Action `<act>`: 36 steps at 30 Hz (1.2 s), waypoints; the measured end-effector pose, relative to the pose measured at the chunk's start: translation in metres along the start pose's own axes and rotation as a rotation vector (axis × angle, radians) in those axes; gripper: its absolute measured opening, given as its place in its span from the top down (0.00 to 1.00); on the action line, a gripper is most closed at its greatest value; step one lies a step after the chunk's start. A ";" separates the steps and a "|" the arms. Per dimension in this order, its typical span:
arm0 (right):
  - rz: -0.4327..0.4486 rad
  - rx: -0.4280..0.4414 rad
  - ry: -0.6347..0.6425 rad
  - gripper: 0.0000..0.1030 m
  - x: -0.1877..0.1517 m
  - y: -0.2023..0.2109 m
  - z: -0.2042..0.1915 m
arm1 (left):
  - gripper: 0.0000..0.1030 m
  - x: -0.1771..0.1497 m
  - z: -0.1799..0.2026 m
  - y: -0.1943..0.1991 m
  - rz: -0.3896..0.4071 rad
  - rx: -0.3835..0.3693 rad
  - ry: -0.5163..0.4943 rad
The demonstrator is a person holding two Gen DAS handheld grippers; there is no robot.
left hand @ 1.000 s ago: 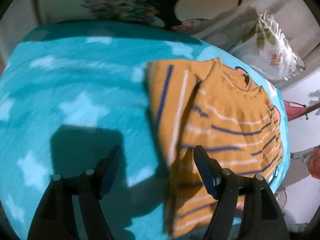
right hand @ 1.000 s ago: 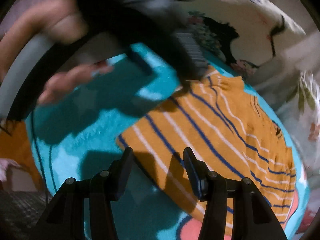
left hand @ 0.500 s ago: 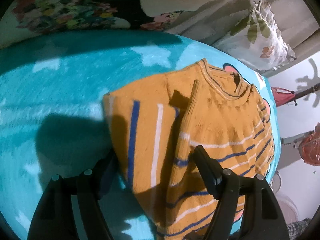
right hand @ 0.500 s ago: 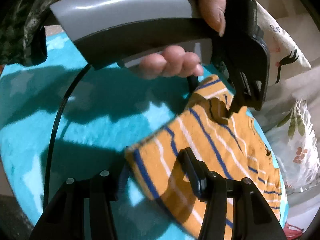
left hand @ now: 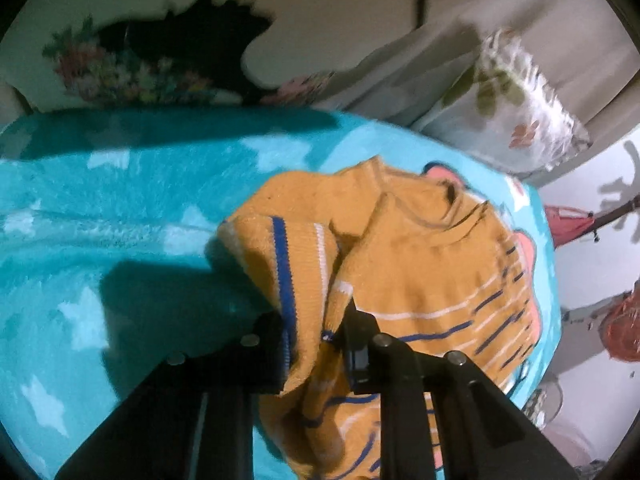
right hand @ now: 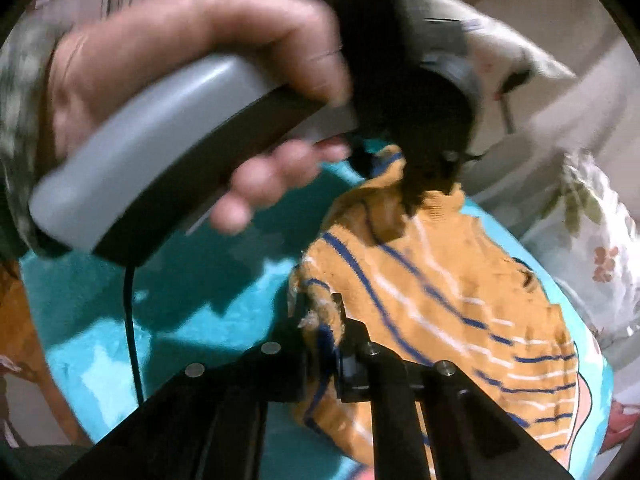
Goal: Fold small clothes
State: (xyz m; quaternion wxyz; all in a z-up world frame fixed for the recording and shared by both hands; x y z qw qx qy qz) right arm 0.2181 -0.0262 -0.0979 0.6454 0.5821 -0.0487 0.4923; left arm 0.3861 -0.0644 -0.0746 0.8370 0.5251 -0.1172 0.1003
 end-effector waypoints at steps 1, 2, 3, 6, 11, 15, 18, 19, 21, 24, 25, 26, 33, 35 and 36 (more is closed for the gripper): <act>0.020 -0.003 -0.022 0.91 -0.002 0.011 0.014 | 0.81 0.002 0.009 0.005 0.012 -0.009 0.008; 0.032 -0.005 -0.043 0.91 -0.004 0.019 0.026 | 0.81 0.004 0.022 0.009 0.024 -0.023 0.012; 0.040 -0.007 -0.066 0.91 -0.008 0.027 0.038 | 0.81 0.006 0.034 0.012 0.033 -0.032 0.011; 0.060 -0.018 -0.176 0.92 -0.031 0.052 0.096 | 0.81 0.012 0.086 0.013 0.054 -0.060 -0.015; 0.057 -0.048 -0.367 0.92 -0.090 0.081 0.193 | 0.81 0.005 0.197 -0.023 0.026 -0.105 -0.113; -0.002 -0.052 -0.497 0.92 -0.160 0.087 0.249 | 0.92 -0.017 0.277 -0.075 -0.043 -0.126 -0.173; -0.065 -0.029 -0.571 0.92 -0.208 0.082 0.263 | 0.92 -0.040 0.319 -0.115 -0.104 -0.104 -0.221; -0.089 -0.014 -0.599 0.92 -0.227 0.079 0.267 | 0.92 -0.046 0.325 -0.126 -0.124 -0.096 -0.228; -0.116 0.030 -0.631 0.91 -0.248 0.073 0.270 | 0.92 -0.057 0.334 -0.142 -0.151 -0.074 -0.231; -0.121 0.100 -0.647 0.85 -0.260 0.075 0.265 | 0.88 -0.061 0.331 -0.137 -0.154 -0.076 -0.200; -0.119 0.116 -0.643 0.84 -0.260 0.077 0.267 | 0.87 -0.059 0.329 -0.128 -0.142 -0.087 -0.186; -0.105 0.127 -0.637 0.83 -0.259 0.082 0.271 | 0.81 -0.057 0.327 -0.122 -0.132 -0.090 -0.181; -0.018 0.124 -0.689 0.80 -0.245 0.104 0.328 | 0.40 -0.057 0.257 -0.049 0.041 0.067 -0.098; 0.008 0.153 -0.720 0.80 -0.227 0.098 0.344 | 0.40 -0.071 0.228 -0.044 0.057 0.147 -0.061; 0.022 0.171 -0.728 0.81 -0.218 0.094 0.349 | 0.40 -0.080 0.215 -0.044 0.056 0.172 -0.042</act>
Point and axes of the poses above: each gripper's, at about its wrist camera, not at the fingertips, and y roughly against the way its jaws point, z to its right, x to its top, the point moved 10 cm from there along -y, roughly the way its jaws point, and after that the axes turned 6 degrees about y, right-handed, at the moved point
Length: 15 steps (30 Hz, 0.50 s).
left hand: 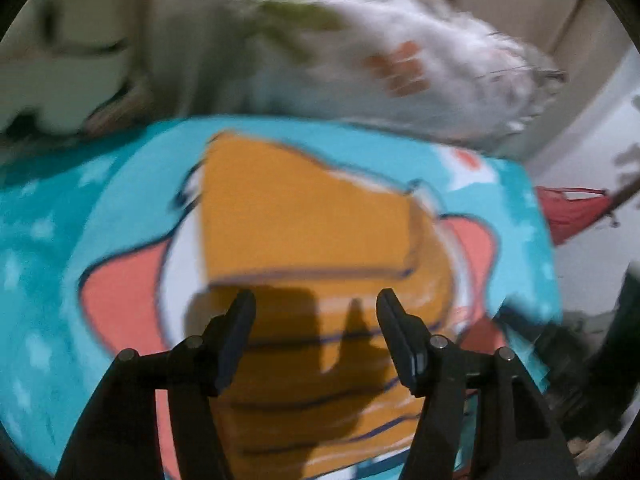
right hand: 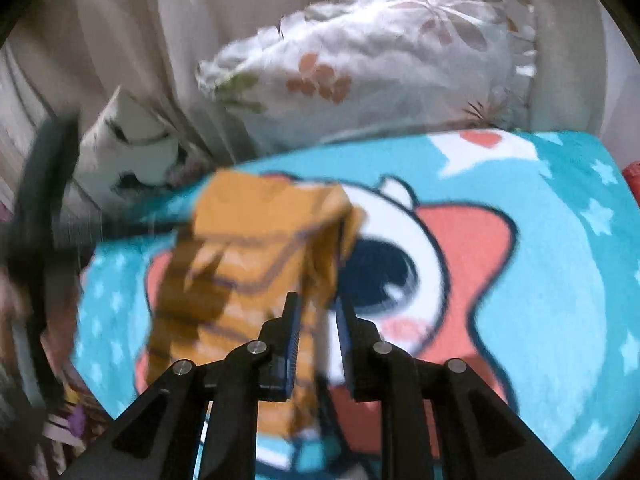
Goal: Fold small clothes
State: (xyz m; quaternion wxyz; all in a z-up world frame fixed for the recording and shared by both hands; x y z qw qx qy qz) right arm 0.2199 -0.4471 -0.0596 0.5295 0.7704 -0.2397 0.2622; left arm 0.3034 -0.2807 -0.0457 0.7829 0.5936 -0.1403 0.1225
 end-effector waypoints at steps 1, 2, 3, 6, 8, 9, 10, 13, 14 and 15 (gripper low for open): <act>0.006 0.042 -0.008 0.82 0.014 -0.008 -0.006 | 0.40 -0.009 -0.012 -0.002 -0.004 0.023 0.019; 0.004 0.074 -0.010 0.82 0.020 -0.012 -0.014 | 0.40 -0.019 -0.023 -0.005 -0.011 0.043 0.042; -0.006 0.099 -0.005 0.82 0.020 -0.016 -0.025 | 0.40 -0.028 -0.032 -0.008 -0.023 0.050 0.063; -0.077 0.073 0.025 0.82 0.022 -0.055 -0.031 | 0.39 -0.051 -0.048 -0.024 -0.062 0.028 0.147; -0.154 0.023 0.032 0.82 0.014 -0.092 -0.019 | 0.34 -0.055 -0.054 -0.027 -0.057 0.013 0.184; -0.173 -0.008 0.040 0.82 0.011 -0.103 -0.014 | 0.33 -0.056 -0.055 -0.026 -0.055 0.009 0.195; -0.190 -0.031 0.049 0.82 0.009 -0.112 -0.009 | 0.33 -0.056 -0.055 -0.024 -0.052 0.001 0.205; -0.188 -0.028 0.044 0.82 0.017 -0.103 -0.011 | 0.33 -0.056 -0.055 -0.013 -0.026 0.008 0.204; -0.171 -0.030 0.051 0.82 0.022 -0.097 -0.013 | 0.33 -0.056 -0.056 -0.007 -0.016 0.013 0.204; -0.148 -0.035 0.059 0.82 0.027 -0.088 -0.015 | 0.33 -0.057 -0.057 -0.002 -0.008 0.010 0.207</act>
Point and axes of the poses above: each gripper's, at about its wrist camera, not at the fingertips, and y roughly against the way its jaws point, z to its right, x to its top, the point moved 10 cm from there along -y, roughly the way its jaws point, and after that the axes turned 6 degrees about y, right-handed, at the moved point
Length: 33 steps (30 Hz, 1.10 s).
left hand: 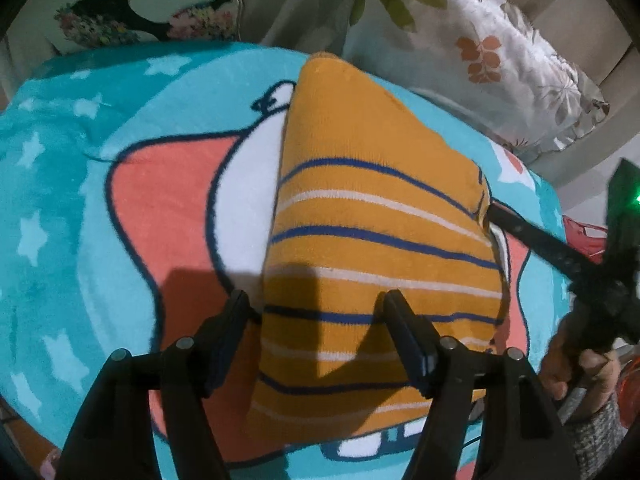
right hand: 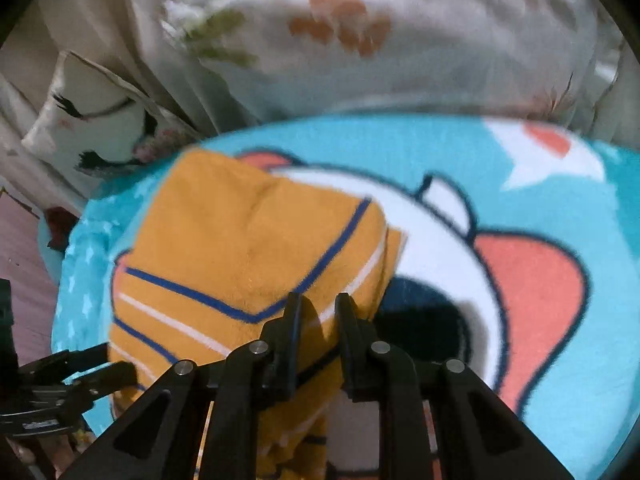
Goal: Fold small clothes
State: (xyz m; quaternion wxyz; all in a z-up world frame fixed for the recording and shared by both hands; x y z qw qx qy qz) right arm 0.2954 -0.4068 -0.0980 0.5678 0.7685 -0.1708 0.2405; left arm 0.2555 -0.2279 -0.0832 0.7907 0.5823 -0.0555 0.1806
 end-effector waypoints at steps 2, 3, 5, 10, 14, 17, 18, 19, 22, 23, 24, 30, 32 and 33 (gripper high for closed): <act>0.047 -0.004 0.018 0.82 0.011 0.019 -0.007 | 0.33 0.000 -0.003 0.012 0.016 -0.008 0.014; 0.070 0.007 0.025 0.82 0.017 0.027 -0.013 | 0.33 0.001 -0.003 0.016 0.024 -0.006 0.018; 0.101 0.046 0.036 0.82 0.026 0.041 -0.029 | 0.33 0.002 -0.010 0.026 0.052 0.014 0.025; 0.063 0.116 0.114 0.82 0.021 0.027 -0.073 | 0.33 0.004 -0.031 0.053 0.130 0.087 0.033; -0.024 0.094 0.152 0.82 0.006 -0.014 -0.087 | 0.33 0.003 -0.043 0.074 0.186 0.131 0.045; -0.080 0.073 0.167 0.82 -0.004 -0.042 -0.087 | 0.32 0.003 -0.053 0.085 0.214 0.152 0.062; -0.076 0.071 0.164 0.81 -0.003 -0.041 -0.087 | 0.32 0.003 -0.056 0.087 0.221 0.158 0.068; -0.072 0.069 0.163 0.81 -0.001 -0.037 -0.089 | 0.32 0.002 -0.058 0.089 0.227 0.164 0.072; -0.034 0.065 0.181 0.79 0.004 -0.020 -0.093 | 0.31 0.001 -0.064 0.090 0.233 0.177 0.085; -0.018 0.058 0.191 0.79 0.006 -0.014 -0.094 | 0.31 0.001 -0.065 0.089 0.231 0.179 0.090; -0.009 0.055 0.196 0.78 0.006 -0.010 -0.096 | 0.31 0.001 -0.065 0.088 0.227 0.178 0.092; 0.006 0.068 0.178 0.71 -0.010 0.006 -0.098 | 0.31 -0.001 -0.055 0.080 0.216 0.171 0.069; -0.004 0.058 0.155 0.71 -0.020 0.008 -0.088 | 0.31 -0.001 -0.049 0.077 0.211 0.169 0.056; -0.006 0.055 0.142 0.71 -0.025 0.008 -0.083 | 0.31 0.000 -0.047 0.076 0.209 0.166 0.052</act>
Point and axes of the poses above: each gripper's, at about its wrist camera, not at the fingertips, and y roughly against the way its jaws point, z to its right, x to its top, the point moved 10 cm from there along -y, roughly the way its jaws point, and after that the axes turned 6 degrees about y, right-handed, at the moved point
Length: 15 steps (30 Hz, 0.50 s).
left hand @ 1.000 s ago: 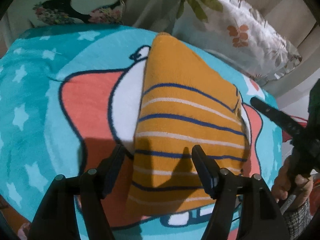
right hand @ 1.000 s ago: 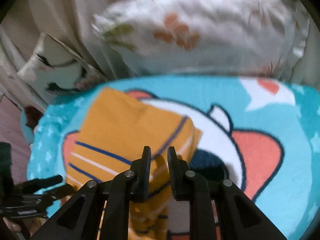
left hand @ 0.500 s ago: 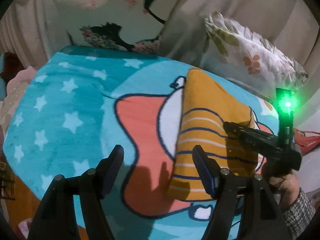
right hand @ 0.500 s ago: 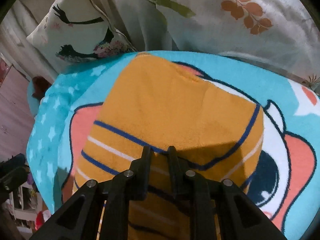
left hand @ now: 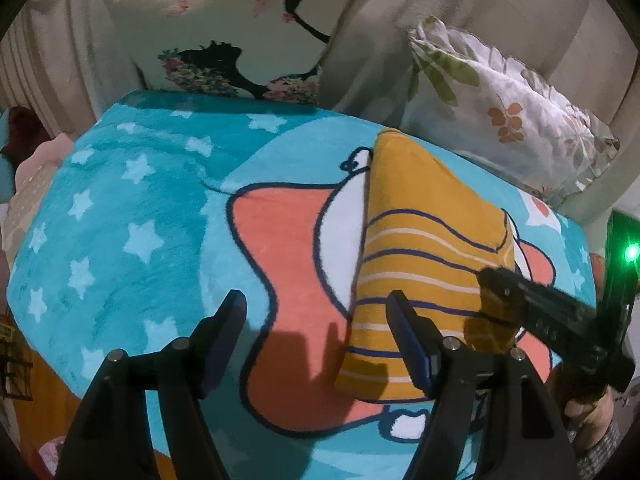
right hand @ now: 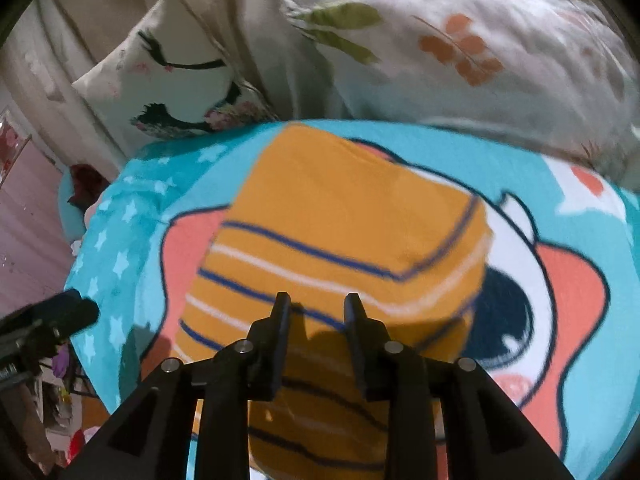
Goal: Fold small clothes
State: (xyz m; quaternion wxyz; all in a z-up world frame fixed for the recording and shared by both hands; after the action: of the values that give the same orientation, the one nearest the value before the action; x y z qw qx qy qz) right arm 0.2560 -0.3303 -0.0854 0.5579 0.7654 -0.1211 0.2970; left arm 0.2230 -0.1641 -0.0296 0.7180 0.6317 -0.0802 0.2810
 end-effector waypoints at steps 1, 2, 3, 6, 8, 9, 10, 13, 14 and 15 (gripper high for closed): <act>-0.004 0.005 -0.019 0.71 -0.006 0.001 0.005 | 0.31 0.000 0.002 -0.001 -0.002 -0.004 -0.003; -0.012 0.009 -0.037 0.71 -0.012 0.002 0.011 | 0.31 0.000 0.005 -0.002 -0.006 -0.008 -0.008; -0.019 0.006 -0.052 0.71 -0.019 0.002 0.017 | 0.31 0.000 0.008 -0.003 -0.009 -0.012 -0.012; -0.004 0.019 -0.079 0.71 -0.028 0.010 0.026 | 0.31 0.002 0.015 -0.005 -0.014 -0.022 -0.024; 0.015 -0.001 -0.084 0.71 -0.032 0.020 0.033 | 0.30 0.003 0.019 -0.005 -0.015 -0.025 -0.030; 0.022 -0.010 -0.084 0.71 -0.032 0.023 0.035 | 0.30 0.003 0.021 -0.005 -0.015 -0.026 -0.031; 0.031 -0.022 -0.090 0.68 -0.034 0.028 0.039 | 0.30 0.002 0.022 -0.005 -0.016 -0.027 -0.032; 0.068 -0.070 -0.114 0.67 -0.033 0.041 0.054 | 0.30 -0.001 0.021 -0.005 -0.021 -0.018 -0.033; 0.082 -0.074 -0.121 0.67 -0.031 0.044 0.057 | 0.30 -0.003 0.021 -0.005 -0.026 -0.012 -0.031; 0.093 -0.077 -0.126 0.67 -0.026 0.046 0.061 | 0.30 -0.005 0.020 -0.005 -0.029 -0.008 -0.029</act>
State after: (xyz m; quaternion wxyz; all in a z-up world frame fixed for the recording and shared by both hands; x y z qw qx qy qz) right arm 0.2304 -0.4066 -0.0768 0.5636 0.7542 -0.2027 0.2691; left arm 0.2259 -0.1846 -0.0328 0.7232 0.6340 -0.0824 0.2611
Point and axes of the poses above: each gripper's, at about its wrist camera, not at the fingertips, and y roughly against the way its jaws point, z to its right, x to its top, the point moved 10 cm from there along -y, roughly the way its jaws point, and after that the axes turned 6 degrees about y, right-handed, at the moved point
